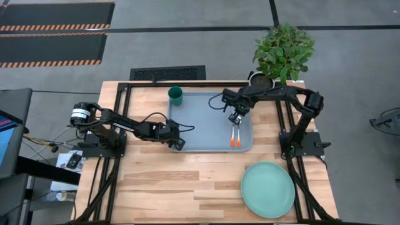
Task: Pick and place plate/cup/fork/spoon on tray
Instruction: Adjust the orange fork on the gray tray, then put the blue plate on the gray tray to the left of the orange fork
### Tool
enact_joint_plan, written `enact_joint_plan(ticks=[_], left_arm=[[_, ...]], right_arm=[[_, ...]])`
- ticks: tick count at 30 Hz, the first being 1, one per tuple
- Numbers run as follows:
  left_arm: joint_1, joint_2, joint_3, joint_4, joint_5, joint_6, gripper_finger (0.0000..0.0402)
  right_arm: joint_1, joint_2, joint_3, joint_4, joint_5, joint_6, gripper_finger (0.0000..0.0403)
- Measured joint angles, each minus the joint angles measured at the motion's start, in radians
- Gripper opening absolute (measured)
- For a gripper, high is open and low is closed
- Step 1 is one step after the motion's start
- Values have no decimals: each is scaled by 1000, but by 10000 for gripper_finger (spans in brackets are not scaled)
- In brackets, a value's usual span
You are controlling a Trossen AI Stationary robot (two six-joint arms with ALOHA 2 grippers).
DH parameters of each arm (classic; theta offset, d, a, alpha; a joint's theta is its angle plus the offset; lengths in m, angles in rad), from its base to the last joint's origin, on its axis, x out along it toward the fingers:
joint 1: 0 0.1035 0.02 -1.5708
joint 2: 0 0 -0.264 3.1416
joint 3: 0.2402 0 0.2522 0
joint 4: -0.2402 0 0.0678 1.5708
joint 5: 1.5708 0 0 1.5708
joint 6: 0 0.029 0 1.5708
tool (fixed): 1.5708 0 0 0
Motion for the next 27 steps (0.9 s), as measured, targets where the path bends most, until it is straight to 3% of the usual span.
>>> enact_joint_plan(ticks=[17,27], left_arm=[[0,0,0,0,-1,-1,0],[0,0,0,5,-1,0,0]], right_arm=[[7,0,-4,136,-70,23,12],[8,-40,-4,127,-68,26,12]])
